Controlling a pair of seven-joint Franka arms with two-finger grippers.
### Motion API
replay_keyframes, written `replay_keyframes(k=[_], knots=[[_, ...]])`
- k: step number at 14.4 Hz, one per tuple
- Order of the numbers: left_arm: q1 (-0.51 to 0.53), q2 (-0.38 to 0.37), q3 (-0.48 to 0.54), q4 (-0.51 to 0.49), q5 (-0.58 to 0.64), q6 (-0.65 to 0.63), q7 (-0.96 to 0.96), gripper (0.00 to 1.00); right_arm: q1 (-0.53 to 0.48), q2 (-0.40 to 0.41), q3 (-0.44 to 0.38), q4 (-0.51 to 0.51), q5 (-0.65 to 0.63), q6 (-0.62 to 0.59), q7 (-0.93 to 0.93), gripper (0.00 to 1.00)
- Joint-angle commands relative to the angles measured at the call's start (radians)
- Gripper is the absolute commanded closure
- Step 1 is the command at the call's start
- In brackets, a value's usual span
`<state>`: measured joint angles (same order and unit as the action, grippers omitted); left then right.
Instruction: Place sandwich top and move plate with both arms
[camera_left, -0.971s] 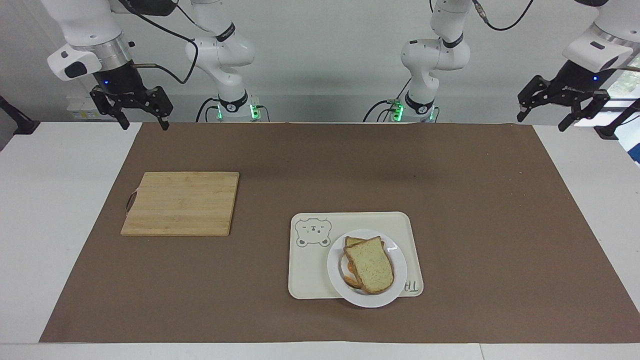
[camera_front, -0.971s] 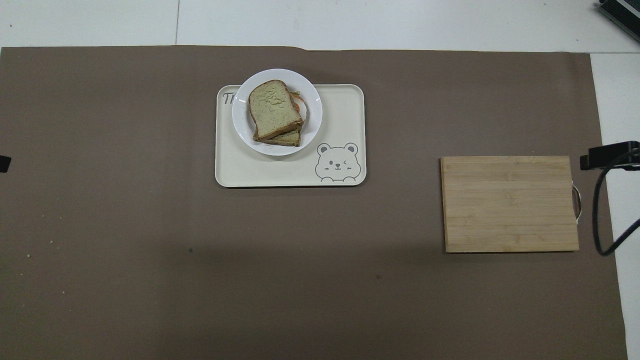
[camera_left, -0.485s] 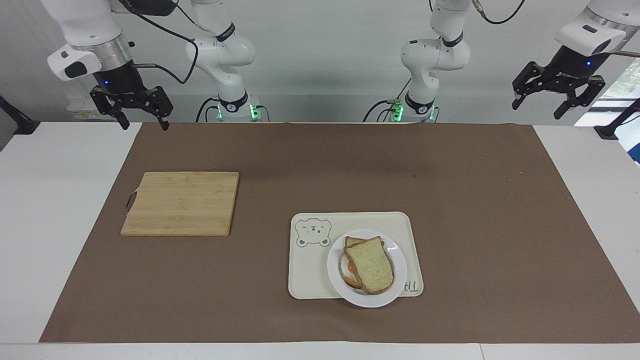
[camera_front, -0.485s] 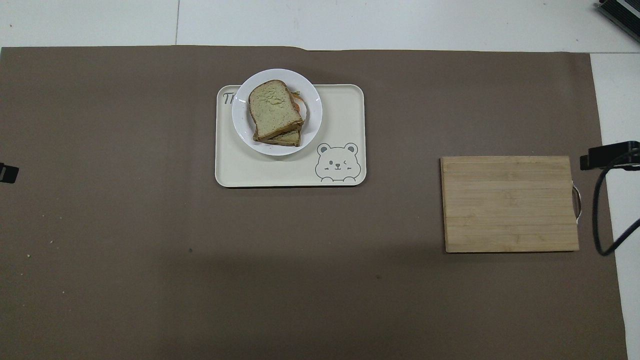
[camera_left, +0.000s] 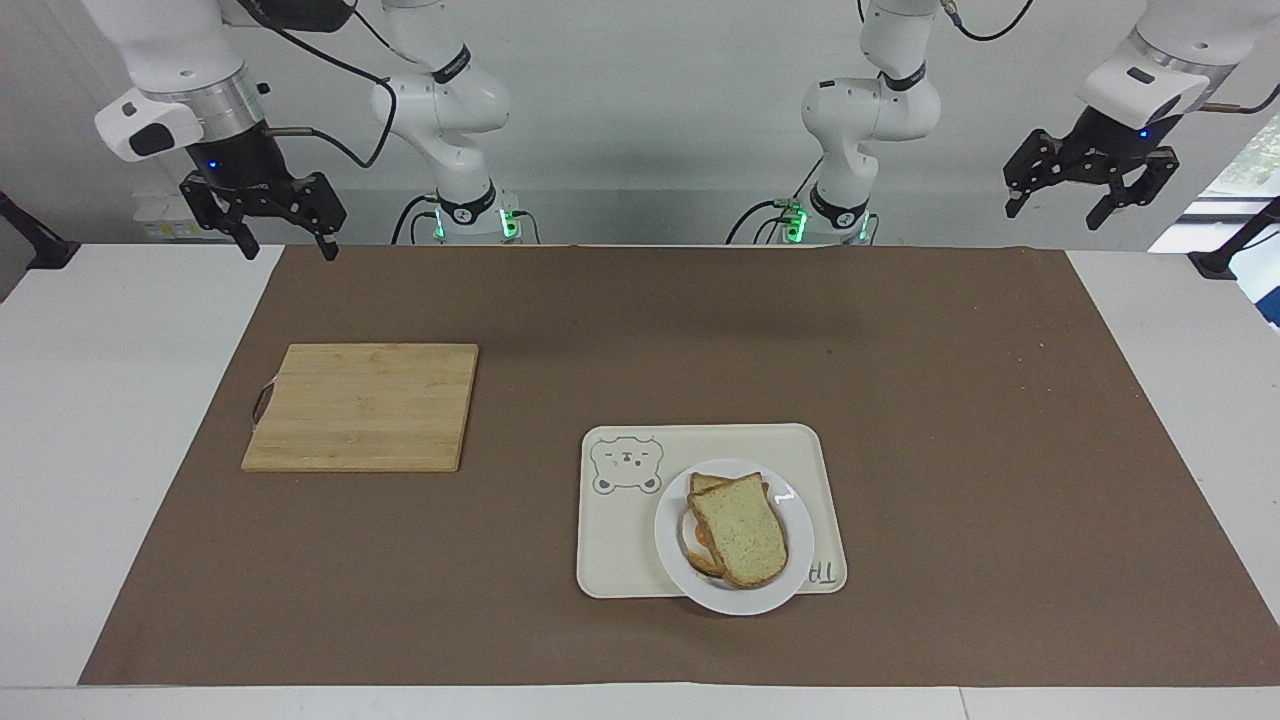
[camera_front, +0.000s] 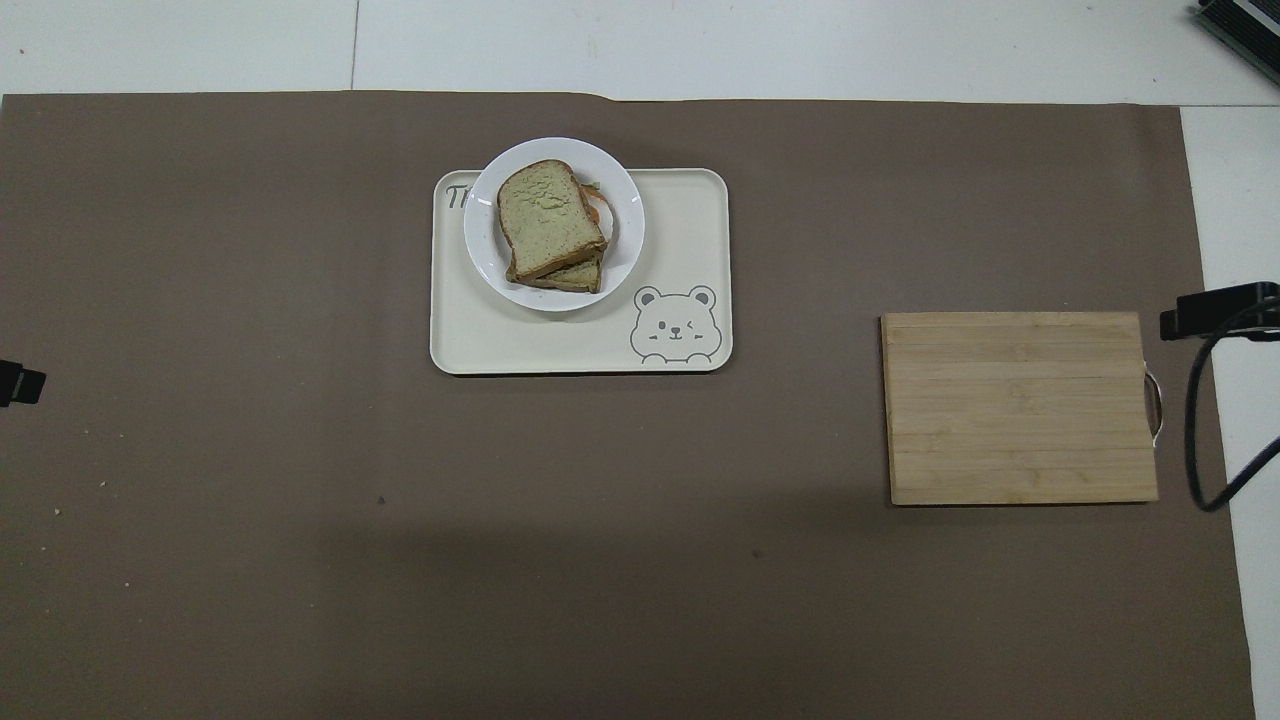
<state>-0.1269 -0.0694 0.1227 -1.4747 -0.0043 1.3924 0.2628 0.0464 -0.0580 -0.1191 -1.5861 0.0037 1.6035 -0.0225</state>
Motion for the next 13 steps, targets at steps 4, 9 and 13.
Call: replay_keyframes(k=[4,9,13], knots=[[-0.020,-0.024,0.005,-0.033,0.018,0.042,-0.020,0.00,-0.005,-0.014,0.004,-0.009,-0.008,-0.010,-0.014,0.00],[-0.019,-0.021,0.003,-0.032,0.018,0.076,-0.022,0.00,-0.005,-0.013,0.004,-0.009,-0.008,-0.010,-0.014,0.00],[-0.020,-0.021,0.003,-0.032,0.017,0.076,-0.020,0.00,-0.005,-0.013,0.004,-0.009,-0.008,-0.010,-0.014,0.00]])
